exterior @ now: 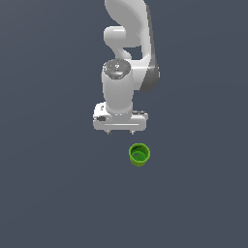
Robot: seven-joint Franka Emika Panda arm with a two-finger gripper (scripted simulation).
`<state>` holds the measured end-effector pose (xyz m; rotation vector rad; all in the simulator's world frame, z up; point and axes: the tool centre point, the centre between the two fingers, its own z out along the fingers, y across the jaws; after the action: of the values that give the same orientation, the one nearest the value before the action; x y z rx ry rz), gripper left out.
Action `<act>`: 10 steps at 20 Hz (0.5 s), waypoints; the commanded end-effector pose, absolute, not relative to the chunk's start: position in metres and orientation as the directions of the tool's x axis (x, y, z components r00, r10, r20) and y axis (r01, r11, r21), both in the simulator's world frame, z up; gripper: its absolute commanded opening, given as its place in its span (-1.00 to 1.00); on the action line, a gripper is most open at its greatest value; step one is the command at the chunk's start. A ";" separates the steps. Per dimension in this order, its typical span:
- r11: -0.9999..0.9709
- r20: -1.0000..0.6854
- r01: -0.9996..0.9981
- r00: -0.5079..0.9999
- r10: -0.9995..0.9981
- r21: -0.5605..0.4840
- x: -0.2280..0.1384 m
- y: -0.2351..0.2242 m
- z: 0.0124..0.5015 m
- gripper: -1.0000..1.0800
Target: Pick up the object and move it to a goal position.
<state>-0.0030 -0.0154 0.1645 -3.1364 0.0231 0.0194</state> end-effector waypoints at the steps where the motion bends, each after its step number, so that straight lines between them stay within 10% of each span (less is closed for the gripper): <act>1: -1.000 -0.012 -0.015 1.000 -0.015 -0.005 -0.003 -0.015 0.164 0.23; 10: -1.000 -0.018 0.023 1.000 0.023 0.002 -0.003 -0.010 0.163 0.23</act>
<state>-0.0030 -0.0099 0.1630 -3.1428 -0.0329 0.0282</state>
